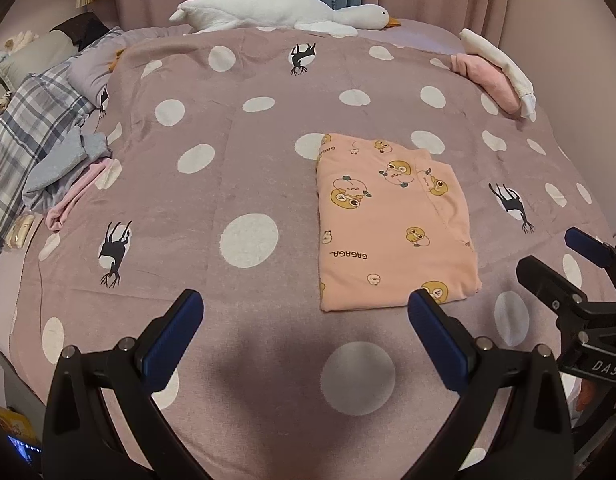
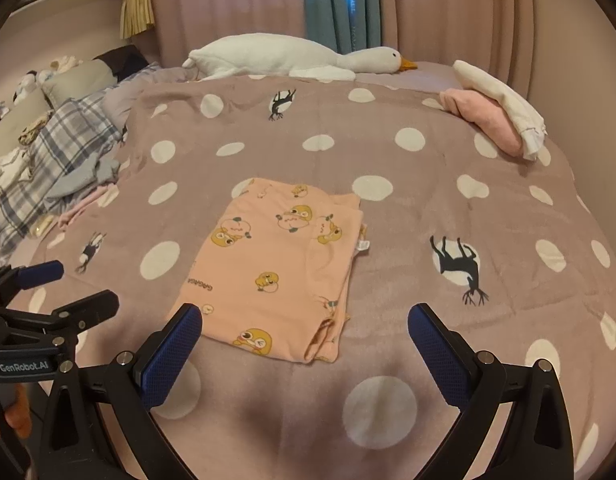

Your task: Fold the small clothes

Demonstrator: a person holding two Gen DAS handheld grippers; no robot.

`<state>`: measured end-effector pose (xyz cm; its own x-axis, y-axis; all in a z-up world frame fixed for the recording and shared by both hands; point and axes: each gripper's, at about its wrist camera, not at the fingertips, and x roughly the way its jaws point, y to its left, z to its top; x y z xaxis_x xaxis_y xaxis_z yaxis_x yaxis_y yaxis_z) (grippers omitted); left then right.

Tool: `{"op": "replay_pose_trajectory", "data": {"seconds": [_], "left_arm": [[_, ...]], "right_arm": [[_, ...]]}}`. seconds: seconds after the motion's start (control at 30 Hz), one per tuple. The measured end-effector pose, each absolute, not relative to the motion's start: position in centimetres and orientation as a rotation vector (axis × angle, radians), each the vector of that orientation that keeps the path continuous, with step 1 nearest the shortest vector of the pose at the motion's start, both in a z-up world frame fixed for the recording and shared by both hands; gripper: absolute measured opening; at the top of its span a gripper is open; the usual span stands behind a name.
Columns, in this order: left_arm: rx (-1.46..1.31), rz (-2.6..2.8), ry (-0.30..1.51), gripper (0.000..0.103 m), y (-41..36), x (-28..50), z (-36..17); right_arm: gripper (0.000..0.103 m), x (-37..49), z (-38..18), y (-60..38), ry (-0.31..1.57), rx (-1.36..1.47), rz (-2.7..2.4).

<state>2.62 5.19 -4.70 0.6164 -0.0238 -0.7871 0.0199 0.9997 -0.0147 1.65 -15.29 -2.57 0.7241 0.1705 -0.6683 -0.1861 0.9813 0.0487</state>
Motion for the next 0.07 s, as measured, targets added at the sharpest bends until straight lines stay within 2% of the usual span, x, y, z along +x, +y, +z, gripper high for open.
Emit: {"op": "replay_pose_trajectory", "data": {"seconds": [0.07], "left_arm": [[-0.009, -0.029, 0.908, 0.102, 5.14, 2.63, -4.67]], "right_arm": [[0.102, 1.66, -2.5, -15.18, 0.734, -0.025, 0.202]]}}
